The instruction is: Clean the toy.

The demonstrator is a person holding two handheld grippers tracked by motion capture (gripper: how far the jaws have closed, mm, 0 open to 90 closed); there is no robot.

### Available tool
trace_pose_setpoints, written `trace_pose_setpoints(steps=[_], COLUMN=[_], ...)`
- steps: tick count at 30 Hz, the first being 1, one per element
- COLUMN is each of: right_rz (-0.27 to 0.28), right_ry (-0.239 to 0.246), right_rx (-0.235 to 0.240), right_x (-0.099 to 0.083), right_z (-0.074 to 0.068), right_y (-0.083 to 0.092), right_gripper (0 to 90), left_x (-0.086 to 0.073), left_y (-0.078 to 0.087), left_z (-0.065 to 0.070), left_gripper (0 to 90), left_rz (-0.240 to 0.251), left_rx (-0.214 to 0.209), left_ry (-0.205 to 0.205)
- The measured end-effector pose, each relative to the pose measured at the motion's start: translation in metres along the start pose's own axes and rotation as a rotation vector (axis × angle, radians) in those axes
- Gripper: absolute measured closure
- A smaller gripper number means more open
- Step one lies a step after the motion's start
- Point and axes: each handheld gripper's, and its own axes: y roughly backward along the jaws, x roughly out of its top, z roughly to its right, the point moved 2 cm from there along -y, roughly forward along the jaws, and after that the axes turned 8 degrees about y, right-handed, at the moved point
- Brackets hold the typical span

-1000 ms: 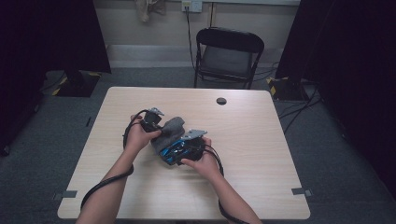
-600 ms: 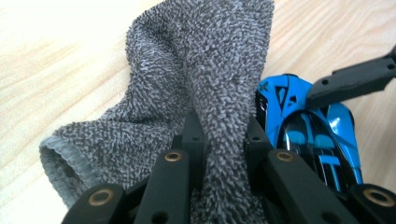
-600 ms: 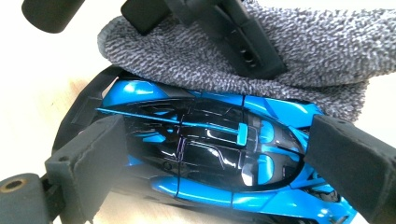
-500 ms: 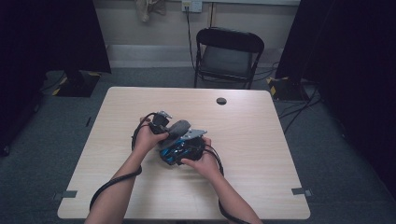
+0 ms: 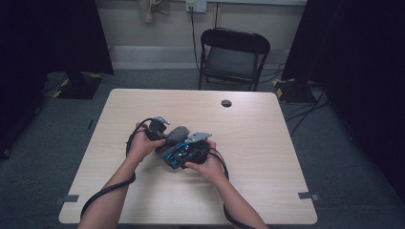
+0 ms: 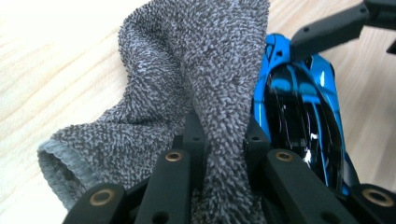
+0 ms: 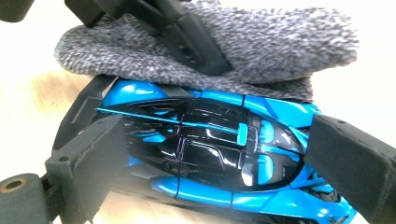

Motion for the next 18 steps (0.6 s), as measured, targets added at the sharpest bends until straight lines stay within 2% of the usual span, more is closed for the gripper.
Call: trace_pose_setpoints(steps=[15, 18], right_rz=[0.002, 0.002], right_ry=[0.0, 0.0], right_rx=[-0.001, -0.001], right_x=[0.0, 0.0], right_z=[0.0, 0.0], right_y=[0.0, 0.0], right_gripper=[5.1, 5.1], left_x=[-0.021, -0.027], left_y=[0.02, 0.026], left_z=[-0.009, -0.012], left_gripper=[77.5, 77.5], left_rz=[-0.008, -0.009], left_rx=[-0.018, -0.027], left_ry=[0.015, 0.03])
